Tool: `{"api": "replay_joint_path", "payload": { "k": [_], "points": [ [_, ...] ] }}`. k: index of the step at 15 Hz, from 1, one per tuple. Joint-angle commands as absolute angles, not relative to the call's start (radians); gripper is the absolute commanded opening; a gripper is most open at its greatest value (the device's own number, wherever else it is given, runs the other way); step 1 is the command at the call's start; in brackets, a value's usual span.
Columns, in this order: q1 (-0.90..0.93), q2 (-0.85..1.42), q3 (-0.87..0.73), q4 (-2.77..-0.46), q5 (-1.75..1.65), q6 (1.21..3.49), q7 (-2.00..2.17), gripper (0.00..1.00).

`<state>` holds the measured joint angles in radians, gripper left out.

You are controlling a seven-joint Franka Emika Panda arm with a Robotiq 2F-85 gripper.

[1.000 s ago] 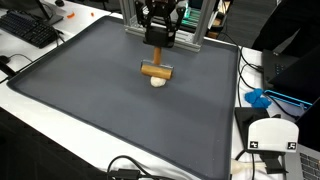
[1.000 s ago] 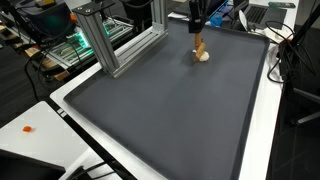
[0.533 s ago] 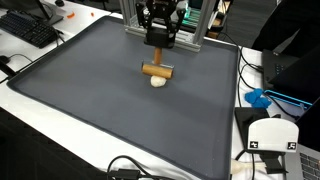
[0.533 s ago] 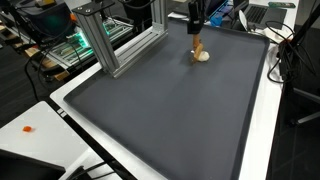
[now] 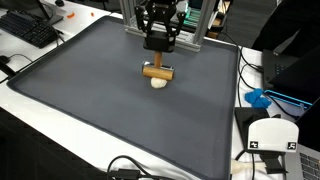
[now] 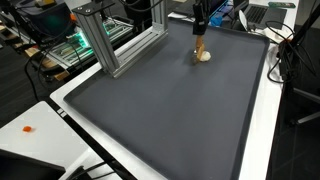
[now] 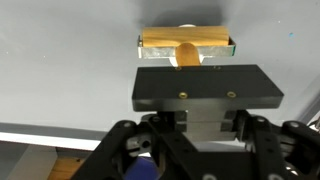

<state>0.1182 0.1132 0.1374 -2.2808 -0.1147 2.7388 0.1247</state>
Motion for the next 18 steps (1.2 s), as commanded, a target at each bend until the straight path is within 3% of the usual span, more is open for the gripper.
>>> {"api": "replay_joint_path", "payload": {
  "k": [1, 18],
  "points": [
    [0.134, 0.163, 0.133, -2.265, -0.109, 2.786, 0.113, 0.35],
    [0.145, 0.190, 0.135, -2.261, -0.090, 2.906, 0.124, 0.35]
  ]
}}
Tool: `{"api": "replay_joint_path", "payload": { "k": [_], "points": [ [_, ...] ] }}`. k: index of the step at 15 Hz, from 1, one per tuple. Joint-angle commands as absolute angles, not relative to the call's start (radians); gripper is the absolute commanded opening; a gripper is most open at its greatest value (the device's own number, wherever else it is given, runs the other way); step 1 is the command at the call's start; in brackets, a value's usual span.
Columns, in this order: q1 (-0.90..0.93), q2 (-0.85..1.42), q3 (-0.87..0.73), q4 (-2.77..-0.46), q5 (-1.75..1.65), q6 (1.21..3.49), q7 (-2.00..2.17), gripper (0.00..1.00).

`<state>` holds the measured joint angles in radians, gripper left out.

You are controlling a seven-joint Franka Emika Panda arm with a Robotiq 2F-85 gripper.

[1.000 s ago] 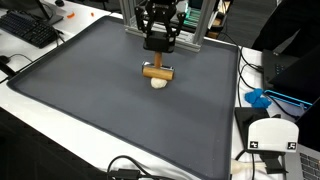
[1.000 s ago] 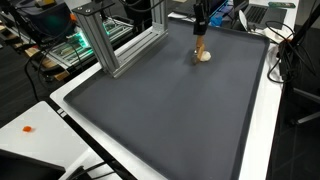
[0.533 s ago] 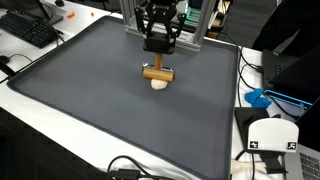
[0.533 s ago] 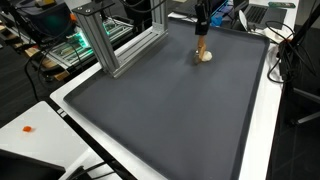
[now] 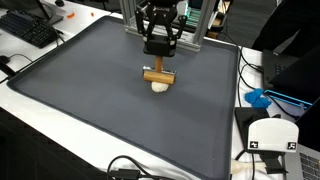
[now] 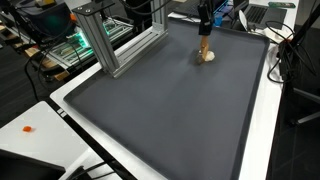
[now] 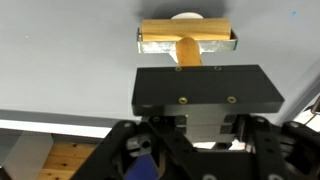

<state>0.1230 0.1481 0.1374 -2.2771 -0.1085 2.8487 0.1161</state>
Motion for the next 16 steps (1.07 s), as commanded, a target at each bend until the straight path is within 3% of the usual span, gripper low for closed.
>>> {"api": "replay_joint_path", "payload": {
  "k": [1, 16],
  "points": [
    [0.149, 0.187, 0.130, -2.261, -0.102, 2.904, 0.129, 0.35],
    [0.185, 0.176, 0.126, -2.219, -0.119, 2.854, 0.137, 0.35]
  ]
}}
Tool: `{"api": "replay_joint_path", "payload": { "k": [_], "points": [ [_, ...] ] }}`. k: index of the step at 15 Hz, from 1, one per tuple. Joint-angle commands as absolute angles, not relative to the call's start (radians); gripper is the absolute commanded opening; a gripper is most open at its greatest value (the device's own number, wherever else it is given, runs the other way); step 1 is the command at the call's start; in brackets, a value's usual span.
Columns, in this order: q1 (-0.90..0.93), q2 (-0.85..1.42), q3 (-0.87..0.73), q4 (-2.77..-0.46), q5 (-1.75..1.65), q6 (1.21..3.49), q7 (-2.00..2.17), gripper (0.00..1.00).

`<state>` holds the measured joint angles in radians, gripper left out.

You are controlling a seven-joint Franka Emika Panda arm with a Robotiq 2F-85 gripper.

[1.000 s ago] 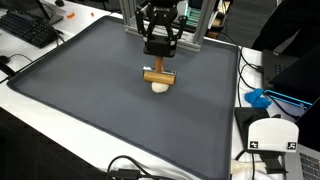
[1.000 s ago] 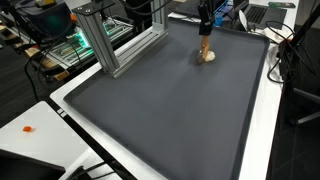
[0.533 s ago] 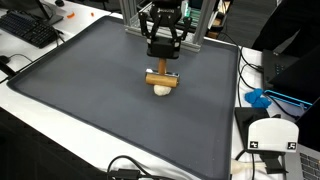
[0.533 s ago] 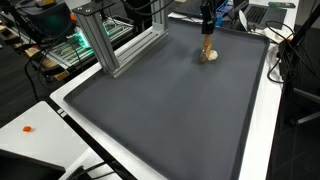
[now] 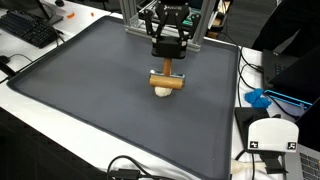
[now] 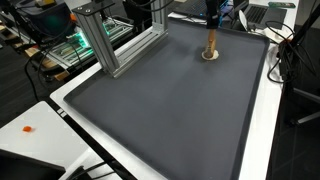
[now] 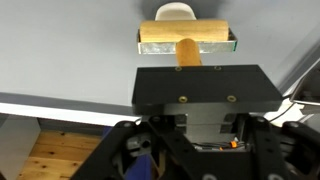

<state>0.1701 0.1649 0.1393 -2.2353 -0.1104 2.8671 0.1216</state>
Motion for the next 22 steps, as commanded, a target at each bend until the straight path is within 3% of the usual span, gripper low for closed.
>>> {"api": "replay_joint_path", "payload": {
  "k": [1, 22],
  "points": [
    [0.181, 0.189, 0.127, -2.220, -0.134, 2.866, 0.152, 0.35],
    [0.205, 0.298, 0.090, -2.222, -0.135, 3.081, 0.186, 0.35]
  ]
}}
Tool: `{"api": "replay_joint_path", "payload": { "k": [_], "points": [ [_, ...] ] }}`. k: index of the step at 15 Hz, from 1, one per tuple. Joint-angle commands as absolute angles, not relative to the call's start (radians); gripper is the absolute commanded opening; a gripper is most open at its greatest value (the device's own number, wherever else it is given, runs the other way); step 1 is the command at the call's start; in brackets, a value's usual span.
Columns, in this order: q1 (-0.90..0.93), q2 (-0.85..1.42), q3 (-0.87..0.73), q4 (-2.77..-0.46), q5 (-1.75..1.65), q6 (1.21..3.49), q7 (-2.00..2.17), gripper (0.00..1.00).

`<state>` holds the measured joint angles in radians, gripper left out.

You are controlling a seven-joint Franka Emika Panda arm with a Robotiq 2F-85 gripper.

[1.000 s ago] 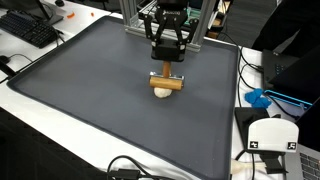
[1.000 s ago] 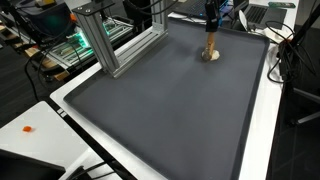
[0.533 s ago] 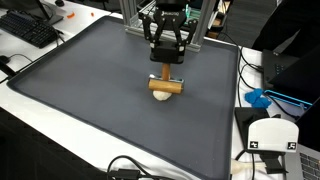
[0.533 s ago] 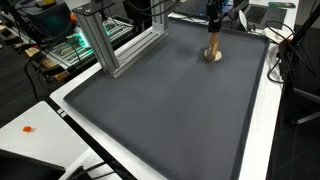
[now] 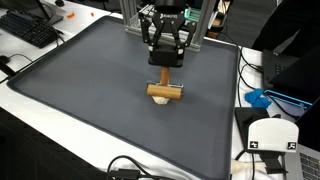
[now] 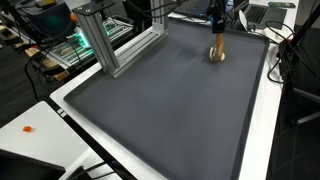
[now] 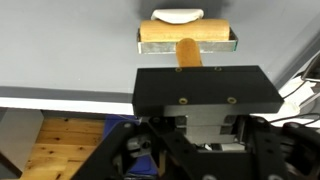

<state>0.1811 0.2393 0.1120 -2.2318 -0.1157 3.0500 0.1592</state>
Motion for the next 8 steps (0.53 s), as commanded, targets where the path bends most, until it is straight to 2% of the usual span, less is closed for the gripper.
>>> {"api": "replay_joint_path", "payload": {
  "k": [1, 8],
  "points": [
    [0.208, 0.294, 0.087, -2.222, -0.136, 3.056, 0.183, 0.35],
    [0.211, 0.230, 0.084, -2.234, -0.131, 2.871, 0.173, 0.35]
  ]
}}
